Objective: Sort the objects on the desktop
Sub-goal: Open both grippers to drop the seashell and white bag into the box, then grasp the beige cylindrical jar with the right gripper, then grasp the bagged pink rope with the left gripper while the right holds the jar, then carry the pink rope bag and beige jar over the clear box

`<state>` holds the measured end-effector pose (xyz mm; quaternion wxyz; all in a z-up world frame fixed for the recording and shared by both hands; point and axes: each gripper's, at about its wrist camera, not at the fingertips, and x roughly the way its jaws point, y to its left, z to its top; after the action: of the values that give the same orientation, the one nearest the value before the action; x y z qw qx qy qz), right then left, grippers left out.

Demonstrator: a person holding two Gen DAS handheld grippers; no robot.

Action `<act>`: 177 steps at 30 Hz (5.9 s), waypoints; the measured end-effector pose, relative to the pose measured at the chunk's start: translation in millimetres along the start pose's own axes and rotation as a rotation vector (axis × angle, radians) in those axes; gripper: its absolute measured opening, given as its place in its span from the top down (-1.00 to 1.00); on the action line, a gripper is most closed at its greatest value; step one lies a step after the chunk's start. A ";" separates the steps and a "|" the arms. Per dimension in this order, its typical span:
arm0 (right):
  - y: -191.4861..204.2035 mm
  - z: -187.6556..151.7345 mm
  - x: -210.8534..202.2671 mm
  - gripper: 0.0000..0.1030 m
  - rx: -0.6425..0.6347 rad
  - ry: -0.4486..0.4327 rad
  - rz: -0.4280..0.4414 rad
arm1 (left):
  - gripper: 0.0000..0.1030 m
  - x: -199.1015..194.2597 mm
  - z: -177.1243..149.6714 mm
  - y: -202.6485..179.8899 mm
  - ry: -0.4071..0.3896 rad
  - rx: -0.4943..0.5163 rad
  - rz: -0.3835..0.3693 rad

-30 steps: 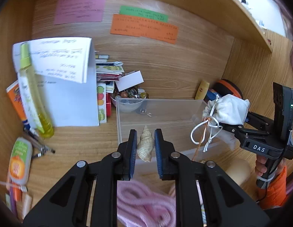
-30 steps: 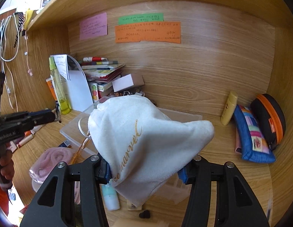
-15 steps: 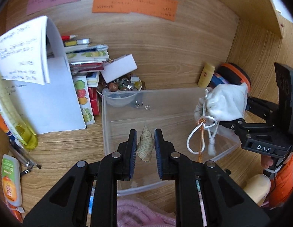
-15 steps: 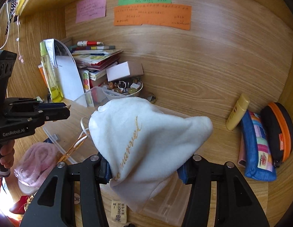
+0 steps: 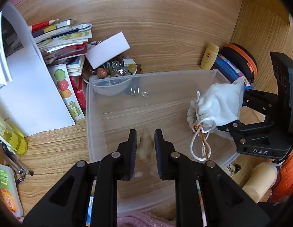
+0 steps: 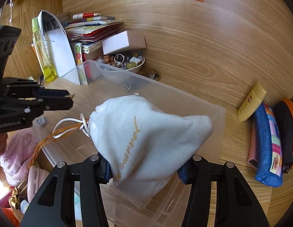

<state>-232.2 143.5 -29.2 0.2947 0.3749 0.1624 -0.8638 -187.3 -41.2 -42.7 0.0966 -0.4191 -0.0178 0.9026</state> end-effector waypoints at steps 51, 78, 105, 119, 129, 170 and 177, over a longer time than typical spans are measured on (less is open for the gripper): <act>63.2 -53.5 -138.1 -0.85 0.006 -0.238 -0.115 | -0.88 -133.2 -69.4 -27.3 -0.300 0.015 0.130; 78.1 -142.2 -131.9 -0.86 0.159 -0.143 -0.292 | -0.91 -115.0 -137.2 -32.5 -0.222 -0.083 0.097; 64.9 -149.3 -96.6 -0.24 0.184 -0.112 -0.163 | -0.99 -60.8 -129.4 -16.1 -0.060 -0.148 0.048; 44.3 -146.6 -109.7 -0.23 0.249 -0.169 -0.099 | -0.71 -80.2 -130.7 14.3 -0.103 -0.248 0.048; 37.8 -143.1 -109.8 -0.23 0.256 -0.172 -0.081 | -0.53 -86.8 -133.8 21.7 -0.104 -0.222 0.109; 13.6 -118.1 -117.4 -0.23 0.259 -0.214 -0.042 | -0.21 -50.2 -113.1 54.0 -0.022 -0.295 0.251; 15.3 -102.3 -122.1 -0.23 0.228 -0.232 -0.063 | -0.21 -79.7 -107.9 47.4 -0.113 -0.287 0.258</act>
<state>-99.5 230.2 -7.5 0.2396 0.2986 0.0399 -0.9229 -62.6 -108.0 -57.9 -0.0816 -0.3762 -0.0977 0.9178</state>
